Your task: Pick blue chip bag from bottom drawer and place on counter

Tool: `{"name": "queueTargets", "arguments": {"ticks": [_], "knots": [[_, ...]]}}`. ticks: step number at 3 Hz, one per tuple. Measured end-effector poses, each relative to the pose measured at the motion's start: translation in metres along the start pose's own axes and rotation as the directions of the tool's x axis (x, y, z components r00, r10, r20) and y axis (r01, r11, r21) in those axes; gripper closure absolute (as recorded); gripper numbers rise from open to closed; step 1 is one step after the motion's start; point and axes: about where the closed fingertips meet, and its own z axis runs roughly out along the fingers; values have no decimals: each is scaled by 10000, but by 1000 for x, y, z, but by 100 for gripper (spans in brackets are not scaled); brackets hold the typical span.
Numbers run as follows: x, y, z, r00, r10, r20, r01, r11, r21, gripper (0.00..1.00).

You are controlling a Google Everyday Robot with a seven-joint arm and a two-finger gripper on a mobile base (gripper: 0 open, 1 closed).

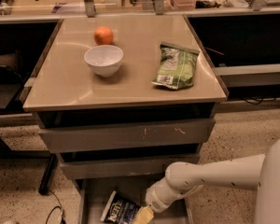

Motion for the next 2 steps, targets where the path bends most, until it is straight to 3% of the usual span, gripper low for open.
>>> {"name": "queueTargets", "arguments": {"ticks": [1, 2], "knots": [[0, -1, 3, 10000, 40, 30, -40, 10000, -37, 0], [4, 0, 17, 9993, -50, 377, 67, 9989, -462, 0]]}}
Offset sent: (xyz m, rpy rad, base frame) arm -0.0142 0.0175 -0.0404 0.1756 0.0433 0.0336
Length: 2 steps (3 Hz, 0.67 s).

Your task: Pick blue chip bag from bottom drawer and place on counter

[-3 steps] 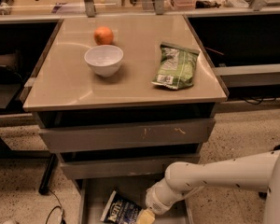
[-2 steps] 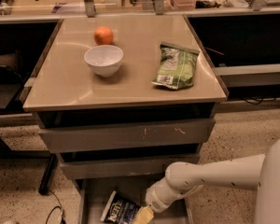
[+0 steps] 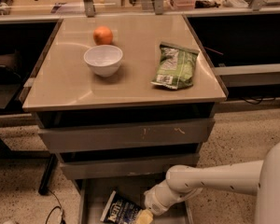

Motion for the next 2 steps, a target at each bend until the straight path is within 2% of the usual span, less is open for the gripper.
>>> {"name": "queueTargets", "arguments": {"ticks": [1, 2], "knots": [[8, -17, 43, 9986, -132, 520, 149, 9993, -330, 0], [26, -47, 112, 9931, 145, 1165, -73, 9980, -623, 0]]}}
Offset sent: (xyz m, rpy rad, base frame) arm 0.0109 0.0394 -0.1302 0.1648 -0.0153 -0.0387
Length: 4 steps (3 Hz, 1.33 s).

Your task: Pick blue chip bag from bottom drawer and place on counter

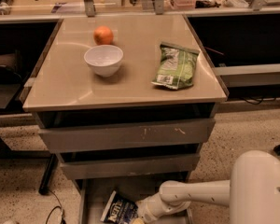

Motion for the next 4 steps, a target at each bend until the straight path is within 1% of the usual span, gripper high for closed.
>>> {"name": "queueTargets", "arguments": {"ticks": [1, 2, 3, 4], "knots": [[2, 0, 4, 10000, 75, 31, -75, 10000, -38, 0], [6, -11, 22, 9999, 113, 62, -114, 9999, 72, 0], [6, -38, 38, 9989, 103, 462, -130, 9983, 574, 0], [12, -63, 52, 9967, 223, 775, -296, 9951, 943, 0]]}}
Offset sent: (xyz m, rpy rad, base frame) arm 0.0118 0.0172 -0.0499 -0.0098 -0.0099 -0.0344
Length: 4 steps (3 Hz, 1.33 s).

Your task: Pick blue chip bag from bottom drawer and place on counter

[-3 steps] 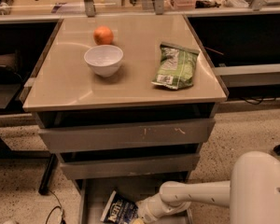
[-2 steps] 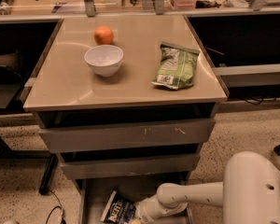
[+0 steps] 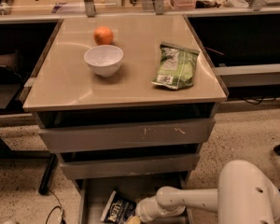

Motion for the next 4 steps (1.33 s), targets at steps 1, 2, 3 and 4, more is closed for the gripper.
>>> {"name": "queueTargets", "arguments": {"ticks": [1, 2, 3, 4], "knots": [[6, -18, 13, 9997, 128, 189, -133, 9995, 290, 0], [10, -32, 24, 9992, 236, 335, -254, 9982, 539, 0], [16, -40, 35, 9986, 413, 318, -435, 9966, 699, 0], [20, -41, 42, 9976, 637, 258, -657, 9943, 835, 0]]}}
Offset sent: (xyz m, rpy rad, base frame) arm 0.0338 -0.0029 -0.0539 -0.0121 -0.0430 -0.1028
